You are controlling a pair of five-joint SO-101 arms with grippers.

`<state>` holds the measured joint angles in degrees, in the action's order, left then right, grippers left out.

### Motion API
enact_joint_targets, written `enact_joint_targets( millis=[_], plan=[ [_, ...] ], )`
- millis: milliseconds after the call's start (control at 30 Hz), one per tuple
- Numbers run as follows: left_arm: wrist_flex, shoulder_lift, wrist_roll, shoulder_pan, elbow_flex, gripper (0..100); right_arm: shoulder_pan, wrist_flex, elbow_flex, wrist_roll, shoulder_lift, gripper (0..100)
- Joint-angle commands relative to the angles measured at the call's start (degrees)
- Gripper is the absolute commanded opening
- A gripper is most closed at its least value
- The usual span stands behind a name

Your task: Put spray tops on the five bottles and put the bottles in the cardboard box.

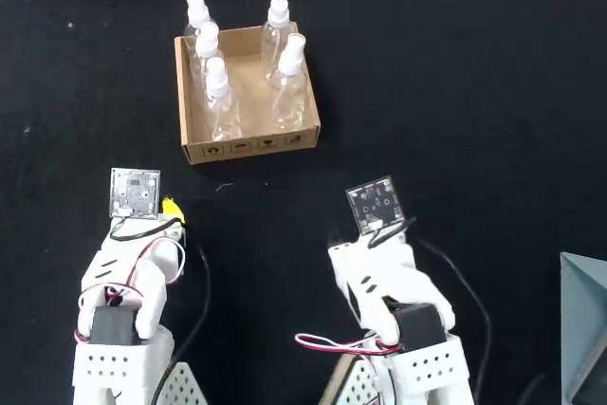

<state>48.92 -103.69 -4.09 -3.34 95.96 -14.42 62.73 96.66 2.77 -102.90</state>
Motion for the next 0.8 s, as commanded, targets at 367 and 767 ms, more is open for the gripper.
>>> enact_joint_targets(
  millis=[367, 767],
  plan=[
    [6.0, 0.6, -0.4, 8.2, 1.5, 3, 1.5, 12.2, -0.3, 0.4, -5.7, 3.0],
    [20.7, 0.2, -0.4, 8.2, 1.5, 3, 2.9, 12.1, -0.3, 0.4, -5.7, 2.9]
  ],
)
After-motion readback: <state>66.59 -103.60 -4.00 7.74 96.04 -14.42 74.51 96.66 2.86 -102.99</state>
